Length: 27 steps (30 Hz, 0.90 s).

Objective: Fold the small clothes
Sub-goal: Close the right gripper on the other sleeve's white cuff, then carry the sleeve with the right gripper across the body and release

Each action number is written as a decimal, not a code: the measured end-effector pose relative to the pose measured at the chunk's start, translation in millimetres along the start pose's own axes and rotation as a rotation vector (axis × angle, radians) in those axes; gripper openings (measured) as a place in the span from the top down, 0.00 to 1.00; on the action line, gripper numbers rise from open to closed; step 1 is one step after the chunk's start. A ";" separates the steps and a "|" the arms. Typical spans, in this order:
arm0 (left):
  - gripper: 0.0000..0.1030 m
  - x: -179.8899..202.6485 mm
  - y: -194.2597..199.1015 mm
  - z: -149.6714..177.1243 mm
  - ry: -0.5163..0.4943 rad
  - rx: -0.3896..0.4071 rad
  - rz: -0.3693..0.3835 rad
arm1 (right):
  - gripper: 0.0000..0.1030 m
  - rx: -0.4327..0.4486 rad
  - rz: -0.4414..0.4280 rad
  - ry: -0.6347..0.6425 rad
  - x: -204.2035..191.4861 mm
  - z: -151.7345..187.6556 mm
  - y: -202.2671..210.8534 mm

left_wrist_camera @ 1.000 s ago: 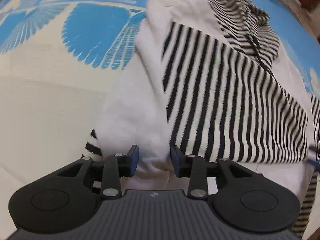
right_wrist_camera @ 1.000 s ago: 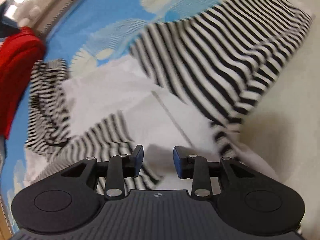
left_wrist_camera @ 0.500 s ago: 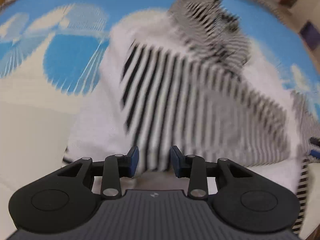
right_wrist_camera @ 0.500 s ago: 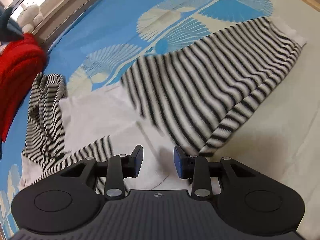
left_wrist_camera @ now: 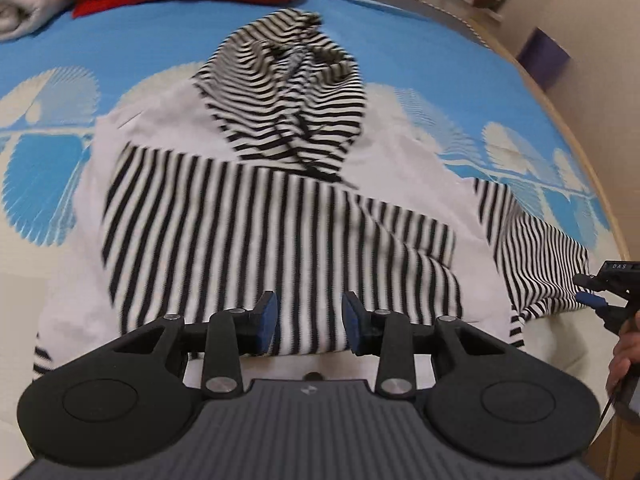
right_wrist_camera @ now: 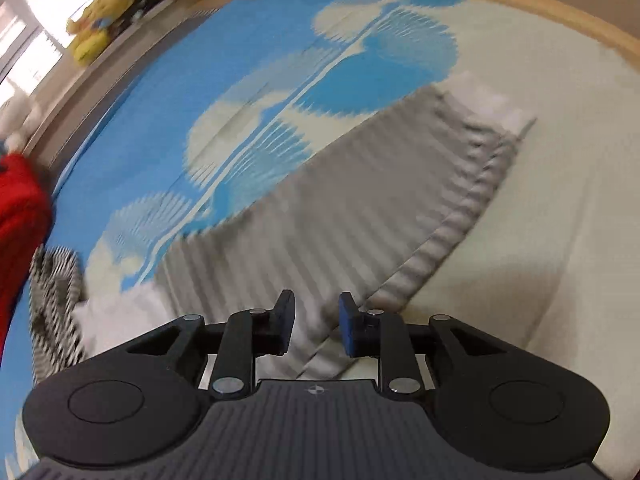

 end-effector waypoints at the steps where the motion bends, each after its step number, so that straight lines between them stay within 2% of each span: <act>1: 0.62 3.7 -1.2 0.0 -0.009 0.000 -0.004 | 0.76 0.007 0.016 -0.017 8.4 -5.8 -0.1; 5: 0.62 11.0 -9.5 1.8 -0.039 -0.011 -0.041 | 0.75 0.030 0.059 -0.098 45.8 -30.1 -5.2; 6: 0.62 10.0 -10.3 1.9 -0.040 -0.014 -0.042 | 0.75 0.033 0.067 -0.109 53.4 -35.3 -8.6; 8: 0.62 6.9 -10.3 1.3 -0.039 -0.016 -0.040 | 0.68 0.022 0.064 -0.125 66.3 -44.1 -17.7; 12: 0.62 1.7 -9.5 -1.1 -0.036 -0.010 -0.042 | 0.67 0.013 0.078 -0.177 88.2 -55.6 -33.9; 17: 0.62 -2.8 -10.9 -2.2 -0.023 -0.017 -0.043 | 0.66 0.009 0.041 -0.261 101.8 -58.3 -48.4; 21: 0.62 -4.3 -9.6 -2.7 -0.021 -0.014 -0.038 | 0.66 0.035 0.024 -0.256 98.8 -59.6 -51.6; 22: 0.62 -5.6 -8.6 -2.8 -0.020 -0.012 -0.038 | 0.68 0.040 0.024 -0.264 99.1 -59.3 -51.9; 25: 0.62 -11.5 -5.8 -3.2 -0.010 -0.007 -0.041 | 0.88 0.063 0.059 -0.294 98.8 -59.3 -49.0; 27: 0.62 -17.1 -3.8 -3.5 0.002 -0.006 -0.043 | 0.92 0.086 0.055 -0.338 99.5 -57.5 -43.8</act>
Point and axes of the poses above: each gripper's, at about its wrist camera, not at the fingertips, and y roughly against the way its jaws point, x to its right, z to its underside, the point moved 1 cm from there along -y, roughly the way its jaws point, and after that the axes turned 4 degrees about -x, right-handed, at the moved point
